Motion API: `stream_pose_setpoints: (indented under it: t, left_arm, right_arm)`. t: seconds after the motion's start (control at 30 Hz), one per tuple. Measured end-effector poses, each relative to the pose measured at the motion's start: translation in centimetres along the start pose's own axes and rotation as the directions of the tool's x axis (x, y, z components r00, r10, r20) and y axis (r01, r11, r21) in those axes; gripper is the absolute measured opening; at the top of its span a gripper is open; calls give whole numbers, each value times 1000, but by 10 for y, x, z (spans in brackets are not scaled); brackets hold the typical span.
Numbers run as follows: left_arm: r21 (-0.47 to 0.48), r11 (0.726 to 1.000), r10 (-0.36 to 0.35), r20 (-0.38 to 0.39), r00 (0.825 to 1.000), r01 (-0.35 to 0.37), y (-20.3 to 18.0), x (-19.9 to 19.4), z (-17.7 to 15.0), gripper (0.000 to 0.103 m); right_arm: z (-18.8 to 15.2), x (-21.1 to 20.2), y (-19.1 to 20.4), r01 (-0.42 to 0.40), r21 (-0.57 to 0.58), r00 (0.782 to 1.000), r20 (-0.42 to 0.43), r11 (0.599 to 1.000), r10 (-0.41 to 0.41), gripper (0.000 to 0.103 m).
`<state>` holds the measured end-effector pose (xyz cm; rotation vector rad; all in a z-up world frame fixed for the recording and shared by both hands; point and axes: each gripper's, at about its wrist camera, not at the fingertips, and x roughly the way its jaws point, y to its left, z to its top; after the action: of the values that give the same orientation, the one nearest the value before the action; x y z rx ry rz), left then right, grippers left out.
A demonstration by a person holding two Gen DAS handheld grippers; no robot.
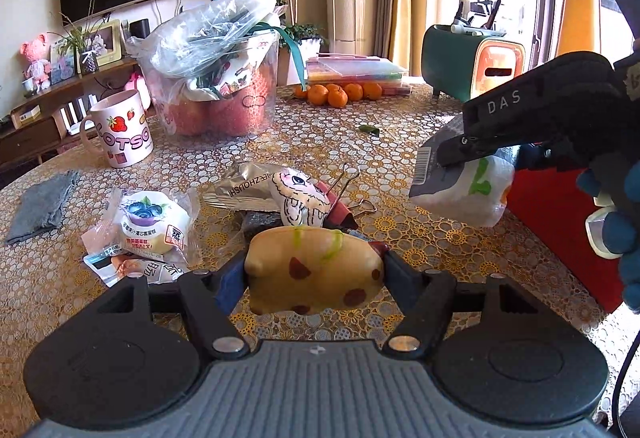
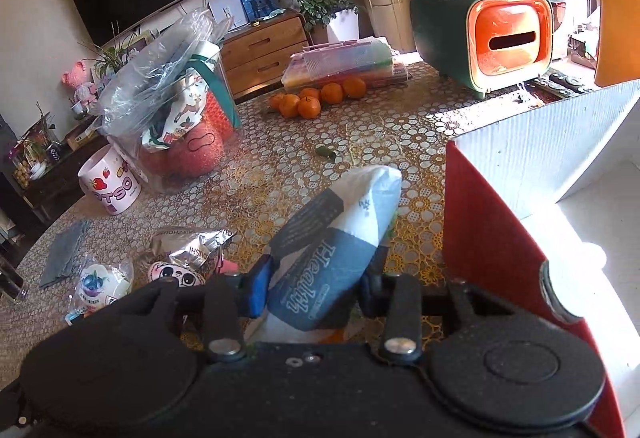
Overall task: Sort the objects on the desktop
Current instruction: 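Carry the snack bag and pig toy with both tools over the red box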
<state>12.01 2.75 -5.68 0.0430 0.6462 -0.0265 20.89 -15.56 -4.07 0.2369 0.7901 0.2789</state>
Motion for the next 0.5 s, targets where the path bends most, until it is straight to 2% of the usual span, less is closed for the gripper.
stream_pose_setpoints:
  t: [0.5]
  left_arm:
    - [-13, 999, -46, 37, 998, 46, -22, -44, 10, 71]
  right_arm:
    - [-10, -71, -20, -60, 1, 998, 17, 998, 60, 40]
